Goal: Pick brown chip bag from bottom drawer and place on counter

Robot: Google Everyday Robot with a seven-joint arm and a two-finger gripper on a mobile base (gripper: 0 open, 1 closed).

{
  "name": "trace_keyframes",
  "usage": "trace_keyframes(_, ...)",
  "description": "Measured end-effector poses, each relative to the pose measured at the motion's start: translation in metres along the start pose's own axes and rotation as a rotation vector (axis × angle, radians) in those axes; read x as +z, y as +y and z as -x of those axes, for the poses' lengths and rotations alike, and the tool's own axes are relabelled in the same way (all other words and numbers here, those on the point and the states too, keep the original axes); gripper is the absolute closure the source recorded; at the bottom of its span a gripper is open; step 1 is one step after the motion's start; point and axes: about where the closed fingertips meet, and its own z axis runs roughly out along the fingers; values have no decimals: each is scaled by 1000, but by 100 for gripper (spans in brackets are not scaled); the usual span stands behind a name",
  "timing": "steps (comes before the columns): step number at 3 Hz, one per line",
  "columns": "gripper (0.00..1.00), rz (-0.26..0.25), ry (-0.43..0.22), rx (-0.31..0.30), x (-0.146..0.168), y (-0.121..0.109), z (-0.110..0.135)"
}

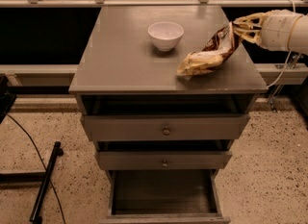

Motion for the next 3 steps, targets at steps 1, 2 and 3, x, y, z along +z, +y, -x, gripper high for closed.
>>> trace_keyframes(1, 59, 2, -4, 0, 3, 1, 2)
trace_keyframes(2, 35, 4, -9, -1, 5, 2, 3)
trace_keyframes(3, 12, 6, -13, -1, 8, 2, 5)
